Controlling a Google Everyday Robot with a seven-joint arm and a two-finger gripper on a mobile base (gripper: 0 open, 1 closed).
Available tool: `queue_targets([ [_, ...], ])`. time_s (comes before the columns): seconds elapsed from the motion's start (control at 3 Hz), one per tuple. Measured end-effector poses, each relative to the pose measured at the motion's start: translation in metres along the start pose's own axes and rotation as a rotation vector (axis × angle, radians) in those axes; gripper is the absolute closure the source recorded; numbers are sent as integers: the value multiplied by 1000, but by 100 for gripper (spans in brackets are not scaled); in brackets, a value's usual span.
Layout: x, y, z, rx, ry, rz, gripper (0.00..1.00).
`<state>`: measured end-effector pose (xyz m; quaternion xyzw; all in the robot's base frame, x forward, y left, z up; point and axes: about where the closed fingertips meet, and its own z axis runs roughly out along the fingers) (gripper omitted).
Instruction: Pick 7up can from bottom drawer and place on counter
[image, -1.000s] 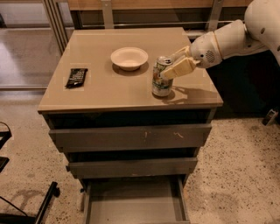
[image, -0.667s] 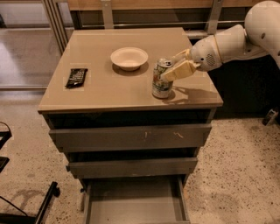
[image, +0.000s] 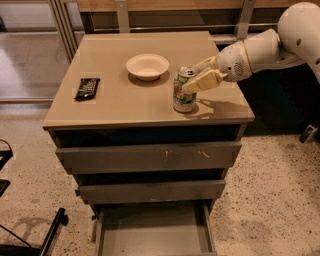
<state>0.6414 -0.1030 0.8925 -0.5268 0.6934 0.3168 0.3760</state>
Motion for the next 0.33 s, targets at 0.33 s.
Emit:
queue_targets([
  [0.33, 0, 0, 0, 0, 0, 0, 32],
])
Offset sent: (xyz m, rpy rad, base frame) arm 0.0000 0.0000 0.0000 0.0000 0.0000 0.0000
